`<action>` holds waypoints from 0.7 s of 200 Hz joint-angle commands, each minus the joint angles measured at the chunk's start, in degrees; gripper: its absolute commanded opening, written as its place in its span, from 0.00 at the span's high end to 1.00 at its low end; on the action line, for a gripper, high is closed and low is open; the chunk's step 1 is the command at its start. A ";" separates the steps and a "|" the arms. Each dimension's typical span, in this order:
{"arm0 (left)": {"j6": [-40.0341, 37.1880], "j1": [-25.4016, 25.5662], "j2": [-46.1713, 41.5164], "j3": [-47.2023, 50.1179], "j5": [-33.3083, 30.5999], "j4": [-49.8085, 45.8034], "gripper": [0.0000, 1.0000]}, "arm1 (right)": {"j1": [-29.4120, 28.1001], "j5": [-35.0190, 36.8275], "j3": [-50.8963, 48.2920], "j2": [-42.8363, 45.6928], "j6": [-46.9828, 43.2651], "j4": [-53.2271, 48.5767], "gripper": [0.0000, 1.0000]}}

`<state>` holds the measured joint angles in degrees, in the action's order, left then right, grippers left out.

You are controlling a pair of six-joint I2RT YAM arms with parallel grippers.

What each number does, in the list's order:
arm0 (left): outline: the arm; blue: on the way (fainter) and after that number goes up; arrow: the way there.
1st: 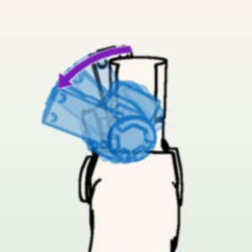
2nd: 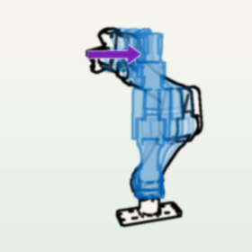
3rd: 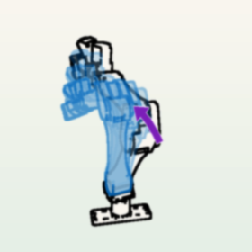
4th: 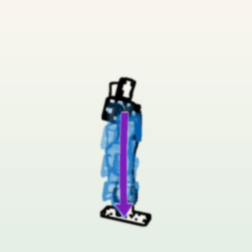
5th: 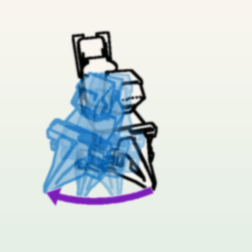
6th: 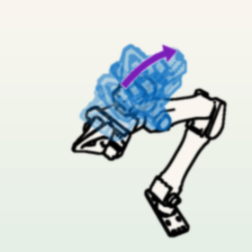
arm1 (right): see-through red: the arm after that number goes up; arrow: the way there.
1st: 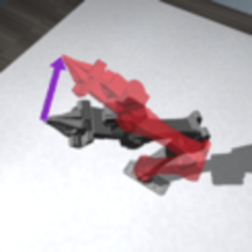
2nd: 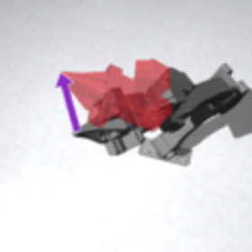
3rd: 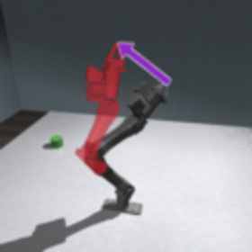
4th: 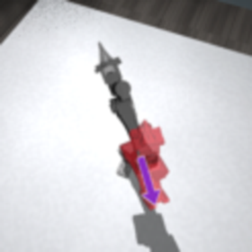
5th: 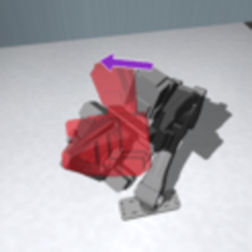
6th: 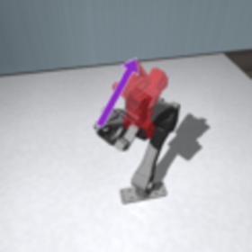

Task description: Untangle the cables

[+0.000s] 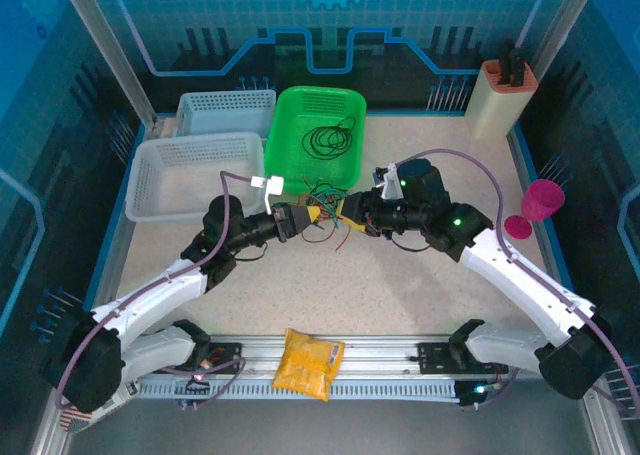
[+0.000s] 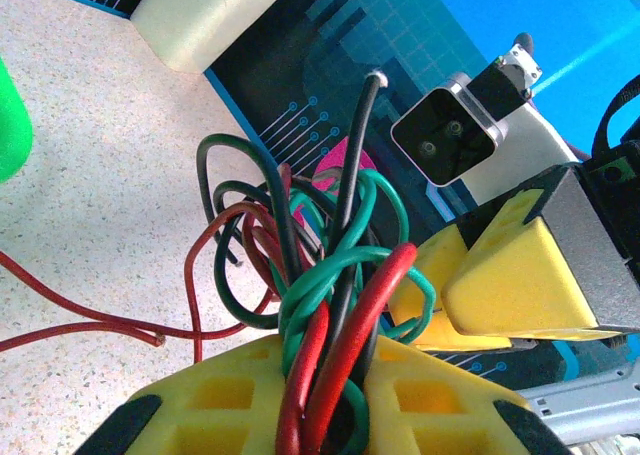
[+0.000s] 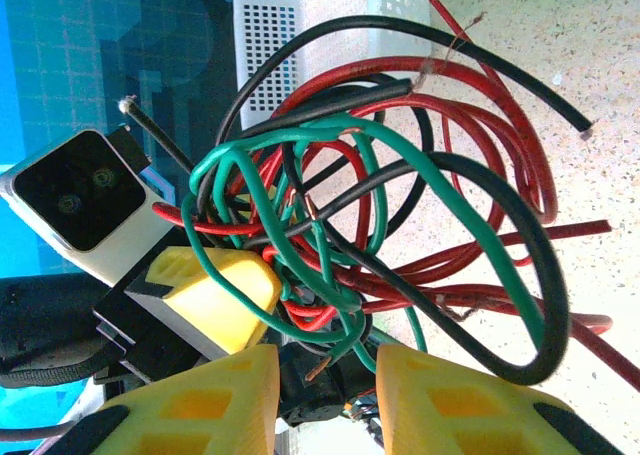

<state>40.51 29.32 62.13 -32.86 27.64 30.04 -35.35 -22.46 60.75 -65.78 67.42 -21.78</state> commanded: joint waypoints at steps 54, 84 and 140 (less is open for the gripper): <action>0.71 0.42 -1.89 -0.01 0.38 5.67 0.93 | -0.95 2.88 -1.24 -0.75 0.48 0.07 0.74; 0.88 0.42 -1.89 -0.08 0.36 5.72 0.94 | -0.95 3.29 -1.24 -1.02 0.43 0.40 0.80; 5.21 0.40 -1.16 1.64 -1.87 11.52 0.98 | -0.95 4.80 -1.76 -0.41 -0.20 -1.95 0.96</action>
<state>42.44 29.32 61.95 -32.23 26.98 33.26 -35.62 -19.66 60.12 -66.26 67.77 -21.52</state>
